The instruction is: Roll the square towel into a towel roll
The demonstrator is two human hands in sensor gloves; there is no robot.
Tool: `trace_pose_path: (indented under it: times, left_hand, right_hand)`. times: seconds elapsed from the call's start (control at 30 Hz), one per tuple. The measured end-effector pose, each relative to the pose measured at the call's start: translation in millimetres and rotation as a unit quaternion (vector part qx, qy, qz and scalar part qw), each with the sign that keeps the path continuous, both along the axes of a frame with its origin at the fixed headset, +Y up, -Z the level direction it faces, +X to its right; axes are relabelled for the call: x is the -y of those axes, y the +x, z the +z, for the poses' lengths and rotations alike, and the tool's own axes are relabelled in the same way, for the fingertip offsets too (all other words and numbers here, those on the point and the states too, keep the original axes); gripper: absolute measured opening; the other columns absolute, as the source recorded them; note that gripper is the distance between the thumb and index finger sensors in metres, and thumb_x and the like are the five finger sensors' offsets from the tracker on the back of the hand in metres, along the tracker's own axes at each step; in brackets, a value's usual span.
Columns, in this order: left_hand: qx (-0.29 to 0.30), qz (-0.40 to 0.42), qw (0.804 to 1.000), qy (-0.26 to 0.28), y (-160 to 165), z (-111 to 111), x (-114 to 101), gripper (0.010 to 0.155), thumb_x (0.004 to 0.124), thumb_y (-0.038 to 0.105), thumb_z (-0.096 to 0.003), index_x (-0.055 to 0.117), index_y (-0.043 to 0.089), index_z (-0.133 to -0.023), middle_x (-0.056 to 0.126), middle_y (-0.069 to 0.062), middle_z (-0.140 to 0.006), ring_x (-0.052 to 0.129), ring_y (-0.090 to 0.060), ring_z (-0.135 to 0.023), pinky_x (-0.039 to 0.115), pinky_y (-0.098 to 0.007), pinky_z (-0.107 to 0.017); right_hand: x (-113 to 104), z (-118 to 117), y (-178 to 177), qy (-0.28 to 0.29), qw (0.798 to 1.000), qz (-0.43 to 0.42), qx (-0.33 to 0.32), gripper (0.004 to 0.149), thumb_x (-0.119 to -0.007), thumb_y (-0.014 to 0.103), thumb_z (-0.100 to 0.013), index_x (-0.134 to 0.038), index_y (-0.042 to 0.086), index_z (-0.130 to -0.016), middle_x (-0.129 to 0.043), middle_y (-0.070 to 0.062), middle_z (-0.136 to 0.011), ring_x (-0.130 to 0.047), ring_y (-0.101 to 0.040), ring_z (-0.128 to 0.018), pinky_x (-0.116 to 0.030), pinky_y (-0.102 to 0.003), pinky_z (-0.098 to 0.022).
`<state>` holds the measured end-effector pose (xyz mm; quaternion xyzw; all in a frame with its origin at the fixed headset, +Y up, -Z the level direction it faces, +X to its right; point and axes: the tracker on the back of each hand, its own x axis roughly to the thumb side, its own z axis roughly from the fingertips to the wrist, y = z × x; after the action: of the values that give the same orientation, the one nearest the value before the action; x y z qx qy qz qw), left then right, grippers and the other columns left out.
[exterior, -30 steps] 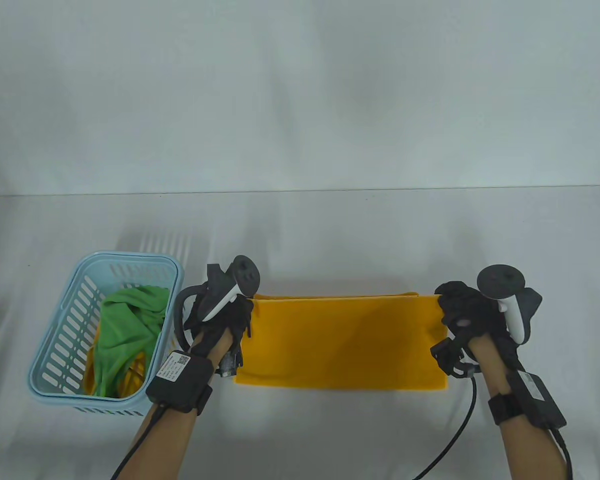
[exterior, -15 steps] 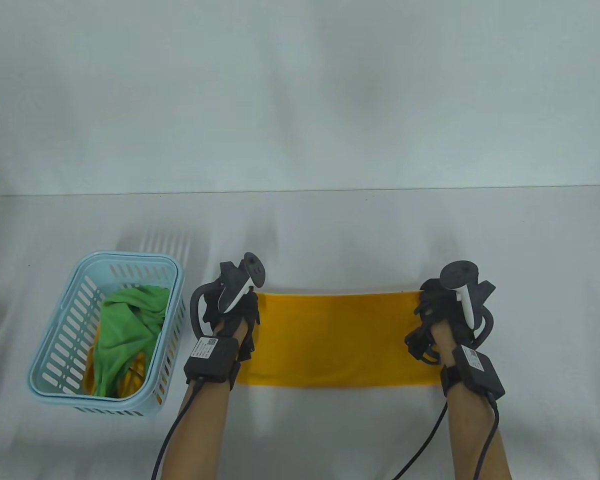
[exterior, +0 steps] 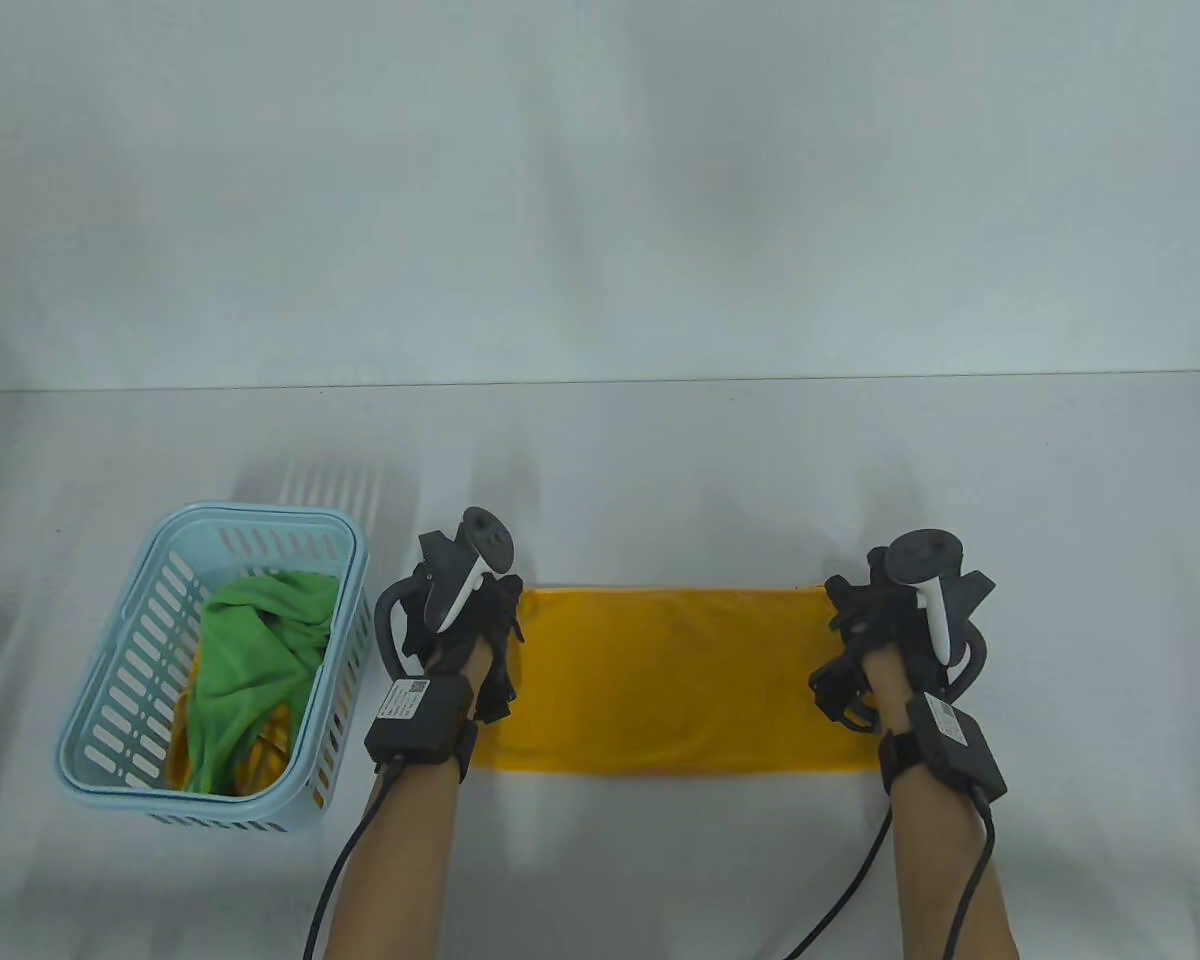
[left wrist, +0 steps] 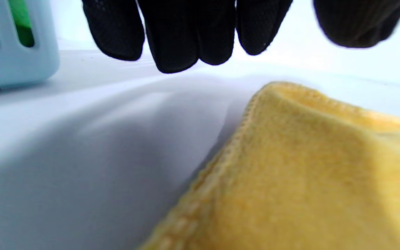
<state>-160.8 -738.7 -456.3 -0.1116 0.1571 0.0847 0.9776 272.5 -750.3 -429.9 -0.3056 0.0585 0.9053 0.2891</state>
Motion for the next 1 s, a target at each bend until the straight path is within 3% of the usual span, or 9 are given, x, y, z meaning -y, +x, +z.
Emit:
trace_pose_path:
  times: [0.37, 0.63, 0.83, 1.0]
  left_hand:
    - [0.048, 0.018, 0.998, 0.047, 8, 35, -50, 0.08, 0.071, 0.062, -0.0356, 0.05, 0.031, -0.107, 0.057, -0.003, -0.113, 0.068, -0.036, -0.103, 0.061, -0.057, -0.073]
    - [0.13, -0.007, 0.983, 0.129, 3, 99, -98, 0.082, 0.071, 0.063, -0.0354, 0.049, 0.031, -0.108, 0.056, -0.004, -0.115, 0.068, -0.037, -0.104, 0.059, -0.059, -0.074]
    - [0.162, -0.025, 0.97, 0.179, -7, 144, -108, 0.082, 0.072, 0.063, -0.0359, 0.049, 0.031, -0.108, 0.055, -0.005, -0.115, 0.066, -0.039, -0.105, 0.058, -0.061, -0.074]
    - [0.173, 0.0, 0.961, 0.216, -11, 163, -110, 0.082, 0.072, 0.062, -0.0359, 0.05, 0.03, -0.108, 0.056, -0.006, -0.115, 0.066, -0.04, -0.105, 0.057, -0.062, -0.074]
  right_hand:
    - [-39, 22, -9, 0.033, 0.998, 0.038, -0.042, 0.08, -0.078, 0.058, -0.031, -0.041, 0.036, -0.098, -0.05, 0.003, -0.106, -0.051, -0.035, -0.101, -0.048, -0.06, -0.071]
    - [-78, 53, -52, 0.094, 0.983, 0.046, -0.15, 0.084, -0.079, 0.059, -0.03, -0.036, 0.038, -0.099, -0.04, 0.004, -0.11, -0.037, -0.037, -0.106, -0.037, -0.064, -0.073]
    - [-87, 74, -98, 0.115, 0.964, 0.06, -0.234, 0.085, -0.08, 0.059, -0.03, -0.035, 0.039, -0.1, -0.036, 0.004, -0.112, -0.032, -0.037, -0.107, -0.033, -0.065, -0.073]
    - [-84, 86, -140, 0.114, 0.946, 0.073, -0.294, 0.082, -0.077, 0.058, -0.032, -0.036, 0.039, -0.099, -0.037, 0.004, -0.111, -0.033, -0.037, -0.107, -0.034, -0.065, -0.073]
